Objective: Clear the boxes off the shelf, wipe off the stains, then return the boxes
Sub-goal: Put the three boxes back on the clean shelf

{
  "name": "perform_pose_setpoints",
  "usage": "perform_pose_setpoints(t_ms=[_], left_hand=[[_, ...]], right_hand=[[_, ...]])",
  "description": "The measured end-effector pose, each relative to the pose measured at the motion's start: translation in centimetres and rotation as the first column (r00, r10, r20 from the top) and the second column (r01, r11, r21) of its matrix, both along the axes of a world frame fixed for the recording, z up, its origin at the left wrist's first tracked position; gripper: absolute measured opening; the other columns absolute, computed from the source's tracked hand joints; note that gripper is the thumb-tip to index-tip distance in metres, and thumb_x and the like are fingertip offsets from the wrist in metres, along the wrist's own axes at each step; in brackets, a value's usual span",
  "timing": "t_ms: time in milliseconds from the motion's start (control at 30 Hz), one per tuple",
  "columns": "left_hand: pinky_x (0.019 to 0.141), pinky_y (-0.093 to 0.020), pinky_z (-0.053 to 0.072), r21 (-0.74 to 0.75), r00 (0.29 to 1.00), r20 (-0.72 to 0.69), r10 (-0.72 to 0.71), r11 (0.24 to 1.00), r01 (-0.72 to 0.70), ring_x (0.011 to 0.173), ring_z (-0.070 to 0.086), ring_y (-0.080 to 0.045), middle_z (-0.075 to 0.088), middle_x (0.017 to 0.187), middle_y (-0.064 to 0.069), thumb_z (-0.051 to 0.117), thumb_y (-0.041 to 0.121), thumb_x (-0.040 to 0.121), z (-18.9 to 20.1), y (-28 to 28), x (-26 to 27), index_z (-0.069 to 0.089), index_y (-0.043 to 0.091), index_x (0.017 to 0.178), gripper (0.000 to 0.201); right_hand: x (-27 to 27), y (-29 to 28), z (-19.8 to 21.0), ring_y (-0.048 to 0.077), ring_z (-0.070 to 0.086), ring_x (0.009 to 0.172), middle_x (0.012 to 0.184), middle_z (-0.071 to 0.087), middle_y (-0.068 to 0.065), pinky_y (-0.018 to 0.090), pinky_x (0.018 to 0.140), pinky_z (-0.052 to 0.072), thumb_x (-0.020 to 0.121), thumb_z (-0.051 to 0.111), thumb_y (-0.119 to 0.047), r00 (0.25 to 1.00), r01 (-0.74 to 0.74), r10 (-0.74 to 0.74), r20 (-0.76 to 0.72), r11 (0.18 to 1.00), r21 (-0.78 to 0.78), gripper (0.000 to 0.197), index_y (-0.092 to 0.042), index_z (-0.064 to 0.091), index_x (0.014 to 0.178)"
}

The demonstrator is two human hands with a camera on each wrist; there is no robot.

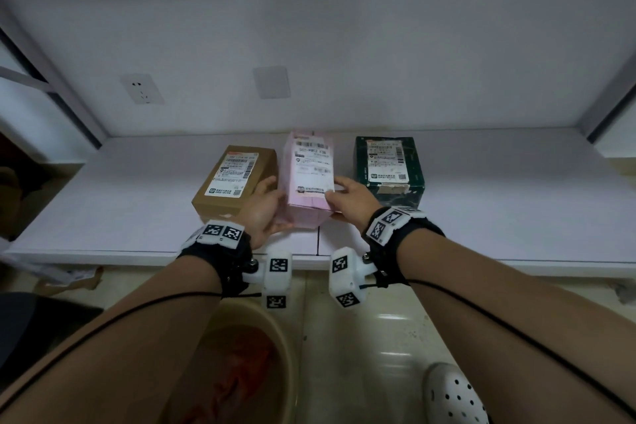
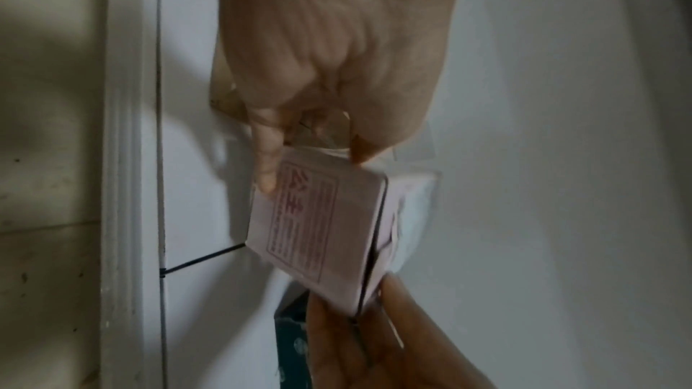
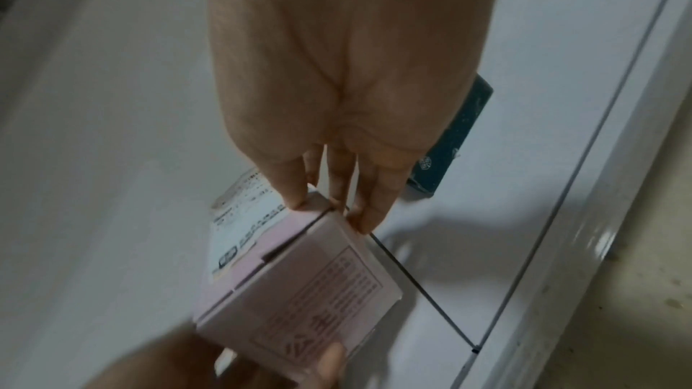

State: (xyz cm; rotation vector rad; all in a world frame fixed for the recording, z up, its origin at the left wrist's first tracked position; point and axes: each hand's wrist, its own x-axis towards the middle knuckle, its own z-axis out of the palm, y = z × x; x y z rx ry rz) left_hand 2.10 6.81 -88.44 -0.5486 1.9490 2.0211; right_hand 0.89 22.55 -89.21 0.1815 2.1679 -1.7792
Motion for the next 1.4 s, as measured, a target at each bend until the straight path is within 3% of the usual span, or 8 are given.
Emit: perform_pose_setpoints(t_ms=[100,433,567,667,733,867,1000,1400], left_hand=[[0.07,-0.031,0.055,-0.009,0.989,0.029,-0.145,0.989,0.145,0.092,0.067,-0.019,0.071,0.107,0.004,0.039,0.052,0.096,0.1,0.9,-0.1,0.059,0.031,0.118,0.036],[0.073,-0.025,0.054,-0.243,0.987,-0.088,-0.132,0.964,0.107,0.085,0.062,-0.014,0.065,0.12,-0.003,0.042,0.01,0.096,-1.4,2.2,-1.8,0.056,0.022,0.126,0.035],[0.097,-0.033,0.042,-0.839,0.934,-0.215,-0.285,0.544,-0.027,0.113,0.054,-0.026,0.059,0.127,-0.008,0.041,0.012,0.095,-0.5,0.8,-2.4,0.057,0.011,0.125,0.034],[0.102,-0.045,0.035,-0.945,0.895,-0.297,-0.332,0.238,-0.225,0.125,0.041,-0.029,0.048,0.136,-0.008,0.048,0.014,0.089,0.5,-0.8,-2.5,0.056,0.019,0.126,0.038],[0.108,-0.049,0.027,-0.96,0.926,-0.267,-0.269,0.159,-0.23,0.135,0.029,-0.032,0.034,0.148,-0.004,0.05,0.022,0.088,0.5,-2.1,-2.0,0.048,0.026,0.133,0.045],[0.116,-0.056,0.008,-0.972,0.999,0.039,-0.032,0.231,0.045,0.142,0.003,-0.045,-0.002,0.159,-0.004,0.036,0.047,0.096,-1.1,-4.8,-1.1,0.021,0.036,0.147,0.055],[0.115,-0.05,0.021,-0.914,0.998,0.067,-0.009,0.4,0.065,0.138,0.021,-0.044,0.002,0.155,-0.018,0.04,0.054,0.092,-3.2,-5.5,-1.6,0.029,0.028,0.146,0.061],[0.117,-0.044,0.022,-0.936,0.971,0.145,-0.192,0.292,0.197,0.145,0.011,-0.031,0.013,0.155,-0.018,0.029,0.047,0.098,-2.8,-2.0,-2.6,0.018,0.025,0.151,0.059]], right_hand=[[-0.1,-0.1,-0.3,0.027,0.06,0.088,0.114,0.065,0.023,0.051,0.095,0.049,0.092,0.049,-0.004,0.999,-0.023,0.024,-0.038,0.999,0.024,0.046,-0.013,0.046,0.137],[-0.1,0.6,-0.9,0.022,0.054,0.121,0.135,0.055,0.006,0.027,0.103,0.042,0.09,0.051,-0.003,0.982,0.096,-0.043,-0.186,0.953,0.287,0.047,-0.011,0.048,0.136],[0.4,1.7,0.7,0.022,0.064,0.094,0.104,0.068,0.005,0.032,0.084,0.053,0.09,0.042,0.001,0.872,0.386,-0.261,-0.414,0.887,0.252,0.033,-0.01,0.062,0.114],[0.2,2.8,1.2,0.021,0.054,0.108,0.119,0.06,0.005,0.029,0.091,0.043,0.087,0.044,0.002,0.816,0.486,-0.253,-0.52,0.789,0.377,0.039,-0.014,0.059,0.119],[0.2,3.6,0.7,0.025,0.042,0.125,0.134,0.048,0.004,0.038,0.103,0.033,0.086,0.047,-0.002,0.838,0.501,-0.239,-0.49,0.693,0.518,0.044,-0.022,0.053,0.125],[1.0,5.1,-0.2,0.03,0.017,0.142,0.155,0.017,0.008,0.047,0.115,0.015,0.085,0.048,-0.006,0.891,0.454,-0.317,-0.326,0.645,0.615,0.063,-0.036,0.035,0.139],[0.8,6.3,-0.4,0.037,0.002,0.144,0.158,-0.009,0.01,0.049,0.118,0.011,0.088,0.044,-0.007,0.96,0.246,-0.275,-0.056,0.73,0.637,0.072,-0.04,0.019,0.147],[0.3,6.6,-1.1,0.039,0.042,0.124,0.151,0.012,0.018,0.041,0.109,0.036,0.084,0.041,-0.001,0.959,0.28,-0.252,-0.129,0.772,0.571,0.055,-0.018,0.047,0.136]])
